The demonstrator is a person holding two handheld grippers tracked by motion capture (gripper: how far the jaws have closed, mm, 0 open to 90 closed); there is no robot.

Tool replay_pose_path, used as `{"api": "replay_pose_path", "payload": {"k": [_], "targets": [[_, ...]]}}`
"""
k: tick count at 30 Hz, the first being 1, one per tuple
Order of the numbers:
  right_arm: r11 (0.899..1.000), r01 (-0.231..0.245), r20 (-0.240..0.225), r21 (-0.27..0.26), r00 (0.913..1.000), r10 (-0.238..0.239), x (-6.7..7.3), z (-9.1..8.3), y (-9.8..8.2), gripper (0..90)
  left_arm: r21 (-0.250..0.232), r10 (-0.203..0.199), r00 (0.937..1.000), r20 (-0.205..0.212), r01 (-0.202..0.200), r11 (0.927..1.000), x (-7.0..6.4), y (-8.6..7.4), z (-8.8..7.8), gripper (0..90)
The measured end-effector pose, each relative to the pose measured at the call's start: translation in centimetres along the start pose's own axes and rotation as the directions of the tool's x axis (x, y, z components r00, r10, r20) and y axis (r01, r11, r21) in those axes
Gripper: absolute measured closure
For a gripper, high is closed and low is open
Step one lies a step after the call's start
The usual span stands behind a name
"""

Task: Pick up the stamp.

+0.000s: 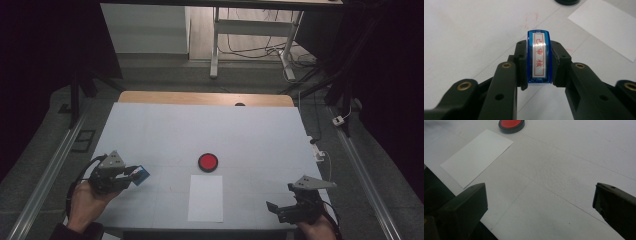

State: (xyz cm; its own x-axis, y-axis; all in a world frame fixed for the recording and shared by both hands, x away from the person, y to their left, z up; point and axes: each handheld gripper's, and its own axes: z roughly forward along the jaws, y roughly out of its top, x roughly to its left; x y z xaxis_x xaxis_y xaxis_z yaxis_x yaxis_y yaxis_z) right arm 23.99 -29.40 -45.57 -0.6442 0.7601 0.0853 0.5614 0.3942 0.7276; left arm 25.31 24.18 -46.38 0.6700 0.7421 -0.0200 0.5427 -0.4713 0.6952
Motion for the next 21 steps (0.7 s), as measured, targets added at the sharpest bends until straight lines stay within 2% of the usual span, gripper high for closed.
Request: {"api": "replay_pose_path", "payload": {"k": [2, 6, 11, 21], "targets": [[1.0, -0.001, -0.001, -0.001, 1.0, 0.001, 0.0, 0.0, 0.0, 0.0, 0.001, -0.01, 0.9999, 0.011, 0.01, 0.9999, -0.1, 0.2, 0.0, 70.1], [1.0, -0.001, 0.0, 0.0, 1.0, 0.001, 0.0, 0.0, 0.0, 0.0, -0.017, -0.003, 0.9999, 0.011, 0.004, 0.9999, -0.5, 0.6, -0.2, 70.1], [1.0, -0.002, -0.001, -0.001, 1.0, 0.002, 0.0, 0.0, 0.0, 0.0, -0.029, -0.048, 0.9975, 0.051, 0.049, 0.9984, -0.9, 1.6, -0.7, 70.1], [1.0, -0.006, -0.002, 0.0, 1.0, 0.006, 0.0, 0.0, 0.0, 0.0, -0.055, -0.005, 0.9968, 0.08, 0.009, 0.9984, -2.0, 3.3, -0.9, 70.1]]}}
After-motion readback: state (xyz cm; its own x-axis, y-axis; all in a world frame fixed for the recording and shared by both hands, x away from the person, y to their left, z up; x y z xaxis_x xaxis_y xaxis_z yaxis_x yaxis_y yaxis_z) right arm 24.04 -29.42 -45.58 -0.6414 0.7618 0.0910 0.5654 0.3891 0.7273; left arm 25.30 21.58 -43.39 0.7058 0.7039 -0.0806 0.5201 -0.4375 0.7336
